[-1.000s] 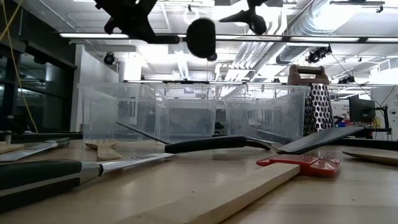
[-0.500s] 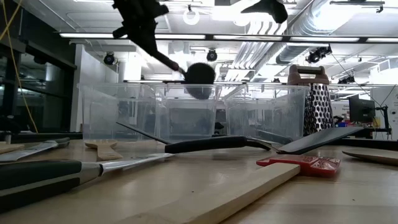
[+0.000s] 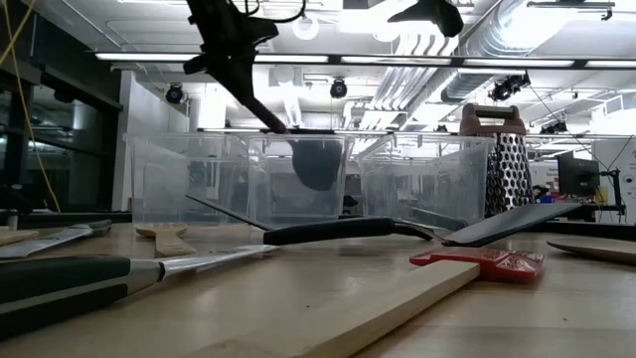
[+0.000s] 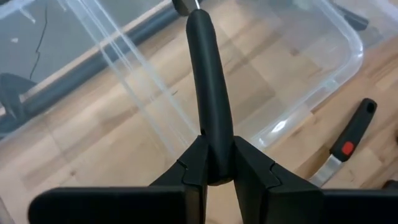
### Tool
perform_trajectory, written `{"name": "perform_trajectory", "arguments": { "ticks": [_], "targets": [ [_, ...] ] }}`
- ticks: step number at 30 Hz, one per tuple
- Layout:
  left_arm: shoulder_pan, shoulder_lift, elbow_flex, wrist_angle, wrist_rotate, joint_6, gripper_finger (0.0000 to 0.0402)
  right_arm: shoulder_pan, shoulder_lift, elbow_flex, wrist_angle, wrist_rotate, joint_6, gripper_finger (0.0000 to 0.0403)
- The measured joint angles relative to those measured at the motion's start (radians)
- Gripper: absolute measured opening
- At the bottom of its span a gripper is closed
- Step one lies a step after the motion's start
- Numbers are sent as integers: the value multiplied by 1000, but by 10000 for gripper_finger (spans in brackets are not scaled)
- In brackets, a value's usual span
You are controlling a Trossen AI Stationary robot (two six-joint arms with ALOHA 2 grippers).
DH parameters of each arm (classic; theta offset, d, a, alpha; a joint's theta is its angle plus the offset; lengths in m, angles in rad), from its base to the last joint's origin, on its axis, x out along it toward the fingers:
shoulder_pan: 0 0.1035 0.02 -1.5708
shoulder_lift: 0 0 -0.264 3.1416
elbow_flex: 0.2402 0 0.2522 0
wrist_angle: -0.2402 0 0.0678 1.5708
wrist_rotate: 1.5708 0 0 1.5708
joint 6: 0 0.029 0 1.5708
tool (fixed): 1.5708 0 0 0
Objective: Pick & Place Kitchen Items
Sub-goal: Put the black spatula into the transparent middle bin
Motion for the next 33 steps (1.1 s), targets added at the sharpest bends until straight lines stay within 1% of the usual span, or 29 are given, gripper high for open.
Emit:
{"name": "perform_trajectory", "arguments": {
  "ticks": [7,12,23,33],
  "targets": [
    [0,0,0,-55,6,-63,45,0,0,0,-3,4,-18,251],
    [0,0,0,-15,20,-72,45,0,0,0,-8,26,-20,251],
    [0,1,0,-27,24,-136,45,0,1,0,-9,26,-26,251],
    [0,74,-1,14,51,-151,45,0,1,0,-17,26,-30,251]
  ]
}}
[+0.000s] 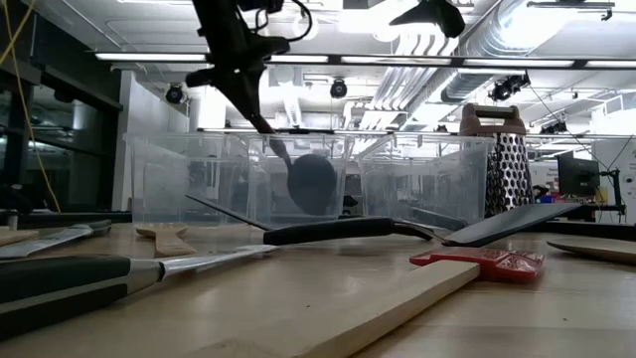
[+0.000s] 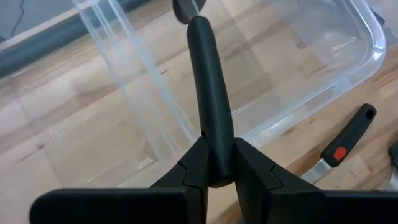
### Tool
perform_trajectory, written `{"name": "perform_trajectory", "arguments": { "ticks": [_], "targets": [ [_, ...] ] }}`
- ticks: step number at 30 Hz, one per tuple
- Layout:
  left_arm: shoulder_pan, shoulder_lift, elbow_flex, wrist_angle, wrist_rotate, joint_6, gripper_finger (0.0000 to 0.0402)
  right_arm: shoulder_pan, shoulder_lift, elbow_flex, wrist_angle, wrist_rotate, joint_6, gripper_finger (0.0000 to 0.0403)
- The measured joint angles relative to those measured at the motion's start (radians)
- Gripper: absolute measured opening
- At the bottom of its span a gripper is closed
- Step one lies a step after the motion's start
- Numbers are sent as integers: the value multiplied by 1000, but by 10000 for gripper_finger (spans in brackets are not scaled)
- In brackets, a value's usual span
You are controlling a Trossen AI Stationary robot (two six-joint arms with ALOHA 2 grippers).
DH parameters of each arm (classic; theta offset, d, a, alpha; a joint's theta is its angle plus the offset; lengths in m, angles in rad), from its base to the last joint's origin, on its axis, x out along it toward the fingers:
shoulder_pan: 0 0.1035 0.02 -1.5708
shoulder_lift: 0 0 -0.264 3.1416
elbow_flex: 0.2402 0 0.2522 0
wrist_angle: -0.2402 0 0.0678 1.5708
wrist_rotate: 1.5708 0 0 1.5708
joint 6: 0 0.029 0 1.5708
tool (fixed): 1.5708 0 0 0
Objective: Pick & Place Kitchen Items
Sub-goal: Put the black spatula into the transparent middle bin
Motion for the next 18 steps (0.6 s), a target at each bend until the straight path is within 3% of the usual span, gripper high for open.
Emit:
{"name": "perform_trajectory", "arguments": {
  "ticks": [13,18],
  "targets": [
    [0,26,0,40,-33,38,45,0,0,0,-16,-4,-14,251],
    [0,26,0,45,-35,54,87,0,0,0,-19,-5,-15,251]
  ]
}}
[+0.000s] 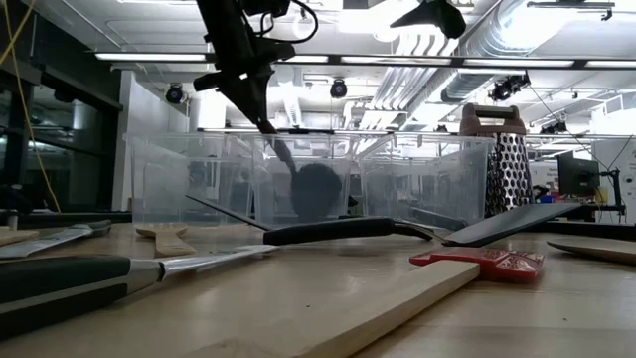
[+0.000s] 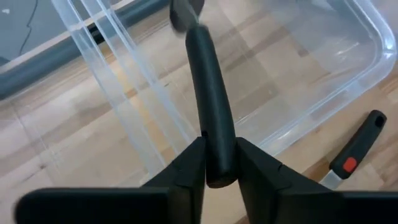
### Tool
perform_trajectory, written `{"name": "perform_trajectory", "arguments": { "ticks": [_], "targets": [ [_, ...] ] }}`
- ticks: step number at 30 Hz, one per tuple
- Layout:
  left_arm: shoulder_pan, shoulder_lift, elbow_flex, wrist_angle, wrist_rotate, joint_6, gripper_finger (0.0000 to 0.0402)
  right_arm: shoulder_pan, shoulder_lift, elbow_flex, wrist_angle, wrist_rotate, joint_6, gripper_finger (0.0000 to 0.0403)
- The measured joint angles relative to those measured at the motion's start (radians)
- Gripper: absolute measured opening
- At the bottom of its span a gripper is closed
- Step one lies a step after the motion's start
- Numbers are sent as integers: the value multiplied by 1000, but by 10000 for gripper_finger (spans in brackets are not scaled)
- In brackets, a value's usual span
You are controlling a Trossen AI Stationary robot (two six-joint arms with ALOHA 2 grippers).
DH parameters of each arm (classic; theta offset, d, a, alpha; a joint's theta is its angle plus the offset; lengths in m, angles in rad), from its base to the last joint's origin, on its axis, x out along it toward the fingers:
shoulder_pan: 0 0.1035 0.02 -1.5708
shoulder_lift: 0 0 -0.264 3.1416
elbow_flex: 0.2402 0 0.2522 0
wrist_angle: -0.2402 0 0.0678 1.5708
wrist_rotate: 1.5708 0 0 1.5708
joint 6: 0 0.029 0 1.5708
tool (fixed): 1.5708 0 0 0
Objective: Pick & Place Kitchen Items
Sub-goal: Put the black spatula into the transparent middle bin
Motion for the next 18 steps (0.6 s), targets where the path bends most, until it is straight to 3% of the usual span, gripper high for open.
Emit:
{"name": "perform_trajectory", "arguments": {
  "ticks": [6,12,18],
  "targets": [
    [0,0,0,-4,0,5,128,0,0,0,-2,-10,-7,251],
    [0,-17,0,-4,44,31,126,0,0,0,-14,-33,-8,251],
    [-6,-63,2,29,161,196,115,0,0,0,-85,-33,-46,251]
  ]
}}
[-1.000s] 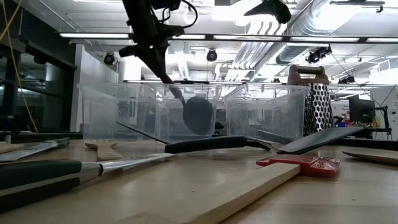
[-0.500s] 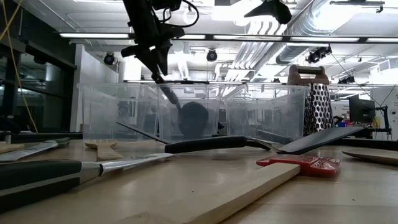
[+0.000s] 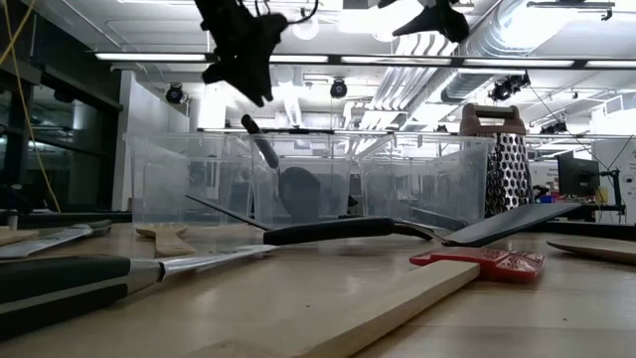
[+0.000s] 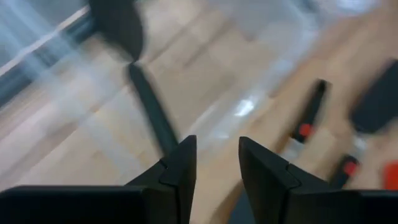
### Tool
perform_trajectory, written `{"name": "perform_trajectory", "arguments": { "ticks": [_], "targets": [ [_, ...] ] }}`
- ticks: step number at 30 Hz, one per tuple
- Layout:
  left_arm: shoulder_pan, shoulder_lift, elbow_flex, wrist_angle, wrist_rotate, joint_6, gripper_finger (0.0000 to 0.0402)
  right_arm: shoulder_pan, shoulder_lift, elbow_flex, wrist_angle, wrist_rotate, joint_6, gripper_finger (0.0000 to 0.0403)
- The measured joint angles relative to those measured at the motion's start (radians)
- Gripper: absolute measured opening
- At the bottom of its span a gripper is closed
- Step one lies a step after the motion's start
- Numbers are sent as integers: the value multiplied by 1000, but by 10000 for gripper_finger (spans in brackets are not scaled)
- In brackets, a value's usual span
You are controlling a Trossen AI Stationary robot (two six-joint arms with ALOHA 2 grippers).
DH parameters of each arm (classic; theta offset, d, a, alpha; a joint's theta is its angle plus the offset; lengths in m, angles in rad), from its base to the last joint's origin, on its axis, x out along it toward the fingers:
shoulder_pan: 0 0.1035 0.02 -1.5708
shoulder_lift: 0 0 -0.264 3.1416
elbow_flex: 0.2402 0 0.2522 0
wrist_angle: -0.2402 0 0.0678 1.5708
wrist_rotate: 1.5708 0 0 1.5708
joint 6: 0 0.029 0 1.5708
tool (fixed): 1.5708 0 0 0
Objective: Pick & Place Kitchen Items
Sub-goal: Put the black spatula into the transparent middle bin
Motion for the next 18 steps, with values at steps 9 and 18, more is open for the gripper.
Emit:
{"name": "perform_trajectory", "arguments": {
  "ticks": [9,18],
  "targets": [
    [-71,-3,0,18,45,203,103,0,-15,0,-64,-32,-72,251],
    [-153,-10,0,11,41,226,103,11,-91,1,-302,-33,-207,251]
  ]
}}
